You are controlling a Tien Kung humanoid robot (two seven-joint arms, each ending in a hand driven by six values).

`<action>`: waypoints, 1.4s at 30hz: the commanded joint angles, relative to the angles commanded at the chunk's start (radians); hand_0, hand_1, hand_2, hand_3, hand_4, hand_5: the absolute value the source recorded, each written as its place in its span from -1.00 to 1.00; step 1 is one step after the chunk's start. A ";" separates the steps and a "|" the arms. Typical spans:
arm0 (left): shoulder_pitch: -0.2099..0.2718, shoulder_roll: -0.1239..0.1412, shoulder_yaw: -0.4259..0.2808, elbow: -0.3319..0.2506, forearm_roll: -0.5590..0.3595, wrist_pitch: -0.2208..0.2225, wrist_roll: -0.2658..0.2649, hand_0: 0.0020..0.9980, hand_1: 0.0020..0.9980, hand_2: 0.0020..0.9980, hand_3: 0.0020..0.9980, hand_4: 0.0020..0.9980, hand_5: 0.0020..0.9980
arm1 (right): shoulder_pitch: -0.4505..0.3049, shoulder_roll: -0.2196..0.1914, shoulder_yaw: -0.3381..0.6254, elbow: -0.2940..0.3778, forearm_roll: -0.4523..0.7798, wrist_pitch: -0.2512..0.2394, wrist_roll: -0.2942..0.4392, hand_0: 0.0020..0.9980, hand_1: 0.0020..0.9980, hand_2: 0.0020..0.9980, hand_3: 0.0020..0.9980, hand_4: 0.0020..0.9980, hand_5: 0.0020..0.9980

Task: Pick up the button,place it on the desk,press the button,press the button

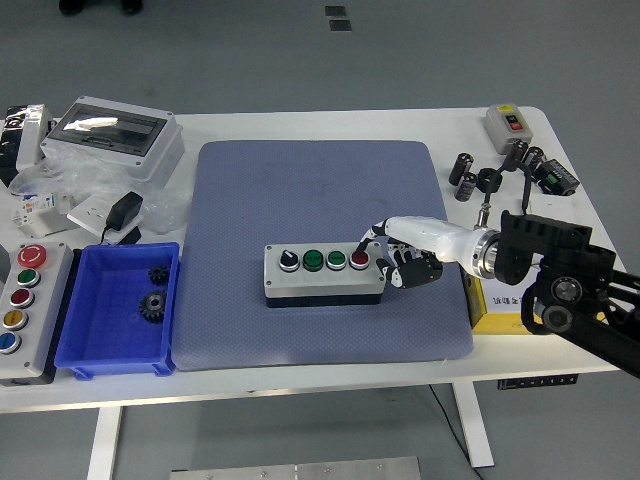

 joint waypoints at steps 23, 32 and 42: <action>0.003 0.001 0.013 0.000 -0.017 0.001 -0.004 0.23 0.19 0.07 0.18 0.09 -0.70 | -0.022 0.008 0.009 -0.031 0.025 -0.060 0.066 -1.00 -0.69 -0.62 0.49 -0.50 -1.00; 0.003 0.000 0.014 0.000 -0.015 0.000 -0.002 0.23 0.19 0.07 0.18 0.09 -0.69 | -0.072 0.003 0.136 0.006 0.140 -0.114 0.157 -1.00 -0.69 -0.63 0.47 -0.50 -1.00; -0.002 0.001 0.010 0.000 -0.008 -0.001 -0.003 0.23 0.19 0.07 0.18 0.09 -0.69 | -0.249 0.164 0.312 -0.160 0.208 -0.336 0.333 -0.94 -0.65 -0.61 0.45 -0.49 -1.00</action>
